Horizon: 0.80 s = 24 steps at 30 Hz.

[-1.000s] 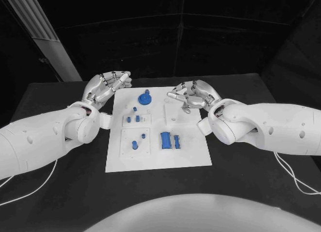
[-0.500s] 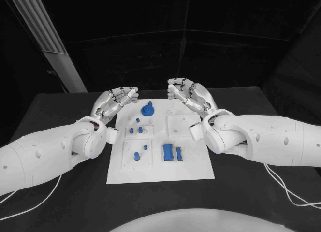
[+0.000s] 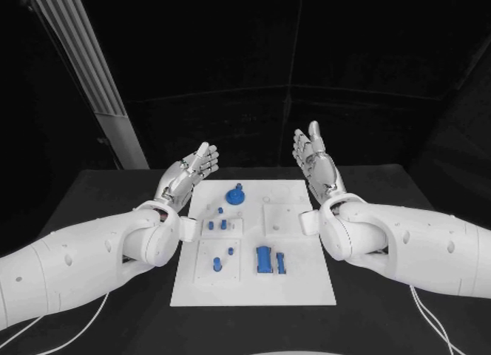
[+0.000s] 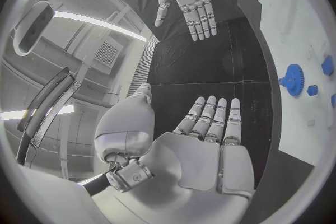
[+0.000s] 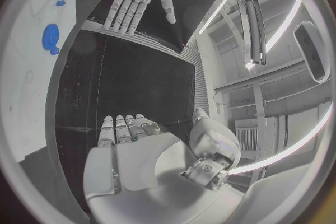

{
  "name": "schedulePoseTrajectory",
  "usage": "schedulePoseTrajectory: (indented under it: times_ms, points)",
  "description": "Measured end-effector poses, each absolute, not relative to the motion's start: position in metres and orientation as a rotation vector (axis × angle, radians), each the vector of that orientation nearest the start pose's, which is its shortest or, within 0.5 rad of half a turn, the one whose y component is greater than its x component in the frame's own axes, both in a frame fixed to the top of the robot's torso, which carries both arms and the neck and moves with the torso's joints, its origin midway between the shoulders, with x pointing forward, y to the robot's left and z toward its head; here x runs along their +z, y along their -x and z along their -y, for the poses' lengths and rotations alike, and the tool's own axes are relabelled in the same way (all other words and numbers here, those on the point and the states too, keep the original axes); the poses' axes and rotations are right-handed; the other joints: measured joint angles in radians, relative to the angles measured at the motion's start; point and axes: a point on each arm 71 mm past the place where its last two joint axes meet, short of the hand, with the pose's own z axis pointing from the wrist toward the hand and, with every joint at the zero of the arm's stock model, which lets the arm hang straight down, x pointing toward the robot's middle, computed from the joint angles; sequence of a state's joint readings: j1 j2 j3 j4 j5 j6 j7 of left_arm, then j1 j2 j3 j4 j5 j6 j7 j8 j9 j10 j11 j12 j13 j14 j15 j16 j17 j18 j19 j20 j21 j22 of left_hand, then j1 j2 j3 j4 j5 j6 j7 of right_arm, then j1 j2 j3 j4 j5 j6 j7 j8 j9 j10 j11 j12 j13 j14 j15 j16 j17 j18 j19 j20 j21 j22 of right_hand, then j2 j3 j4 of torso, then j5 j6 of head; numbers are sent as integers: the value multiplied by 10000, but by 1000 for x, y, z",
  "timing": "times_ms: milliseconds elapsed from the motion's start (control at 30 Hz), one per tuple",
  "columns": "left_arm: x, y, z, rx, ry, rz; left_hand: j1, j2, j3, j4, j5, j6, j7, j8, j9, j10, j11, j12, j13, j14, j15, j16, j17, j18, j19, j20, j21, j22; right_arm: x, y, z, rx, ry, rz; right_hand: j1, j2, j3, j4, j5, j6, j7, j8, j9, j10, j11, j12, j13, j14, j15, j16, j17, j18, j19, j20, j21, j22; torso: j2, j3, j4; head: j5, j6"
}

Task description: Assemble the parts on the task board

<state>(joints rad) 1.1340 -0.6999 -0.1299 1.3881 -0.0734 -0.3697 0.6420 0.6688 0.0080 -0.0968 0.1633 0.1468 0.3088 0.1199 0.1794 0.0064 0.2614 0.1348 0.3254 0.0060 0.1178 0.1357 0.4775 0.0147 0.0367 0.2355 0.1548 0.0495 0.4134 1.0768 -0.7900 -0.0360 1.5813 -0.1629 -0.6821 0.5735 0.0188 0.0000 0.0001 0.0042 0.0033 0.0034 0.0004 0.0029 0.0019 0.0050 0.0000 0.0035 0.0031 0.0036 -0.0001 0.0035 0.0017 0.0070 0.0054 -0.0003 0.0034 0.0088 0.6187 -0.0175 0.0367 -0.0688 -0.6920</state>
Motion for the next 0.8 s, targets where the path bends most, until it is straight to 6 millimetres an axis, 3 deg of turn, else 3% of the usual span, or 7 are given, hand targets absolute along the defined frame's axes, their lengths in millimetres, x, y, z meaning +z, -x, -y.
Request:
schedulePoseTrajectory:
  times_ms: [67,200,333,433,567,700,800]
  points:
    - [-229,-481,-179,-15334,9815,-13087,-526,-23,147,-147,-117,-247,-98,-139,-16,-193,-119,-253,-14,-94,-93,-377,-40,-153,-175,-134,-135,-327,-215,-459,185,13309,-10145,-12328,-111,3,0,0,0,0,0,0,-5,0,0,0,-10,0,0,0,-5,0,0,0,0,-65,-133,31,-67,163,222]
    - [-224,-472,-181,-14688,10518,-12713,-1458,-50,509,-393,-314,-670,-301,-394,-34,-541,-328,-709,-29,-335,-320,-1042,-89,-154,-494,-353,-282,-903,-220,-461,188,12949,-11039,-12236,-135,2,0,0,0,0,0,0,-9,1,0,0,-18,0,0,0,-8,0,0,0,0,-79,-421,99,-207,466,643]
    - [-222,-466,-184,-13960,11123,-12451,-2304,-63,729,-613,-507,-1078,-709,-622,-42,-930,-650,-1122,-39,-776,-595,-1650,-110,-154,-780,-569,-360,-1426,-222,-461,190,12685,-11528,-12243,-135,2,0,0,0,0,0,0,-10,1,0,0,-22,0,0,0,-8,0,0,0,0,-79,-602,144,-298,630,850]
    - [-222,-463,-187,-13455,11474,-12331,-2815,-69,860,-768,-800,-1290,-921,-752,-49,-1123,-916,-1365,-44,-941,-884,-2010,-122,-154,-1006,-815,-426,-1743,-224,-461,191,12555,-11739,-12248,-135,2,0,0,0,0,0,0,-10,1,0,0,-22,1,0,1,-8,1,0,0,0,-79,-675,160,-333,676,903]
    - [-223,-462,-189,-12948,11767,-12282,-3412,-73,901,-1182,-1121,-1546,-1069,-1037,-51,-1347,-1139,-1664,-48,-1061,-1099,-2438,-130,-154,-1228,-1155,-438,-2110,-225,-461,192,12449,-11915,-12258,-135,2,0,1,1,0,0,0,-10,2,0,0,-22,1,0,1,-7,1,0,0,0,-78,-720,170,-353,687,918]
    - [-225,-461,-191,-12670,11930,-12271,-3823,-76,945,-1360,-1266,-1723,-1139,-1341,-51,-1471,-1263,-1859,-49,-1134,-1174,-2733,-130,-153,-1381,-1309,-438,-2366,-225,-461,192,12391,-12008,-12260,-135,2,0,1,1,0,0,0,-9,2,0,0,-21,1,0,1,-6,1,1,0,0,-78,-734,173,-360,689,919]
    - [-225,-462,-191,-12561,11993,-12263,-4191,-74,952,-1449,-1344,-1893,-1162,-1535,-51,-1601,-1279,-2039,-48,-1126,-1236,-3002,-130,-307,-1659,-1438,-438,-2593,-225,-461,192,12356,-12068,-12265,-134,2,1,1,1,0,0,0,-9,2,0,1,-20,1,0,1,-6,1,1,0,0,-78,-739,173,-363,689,920]
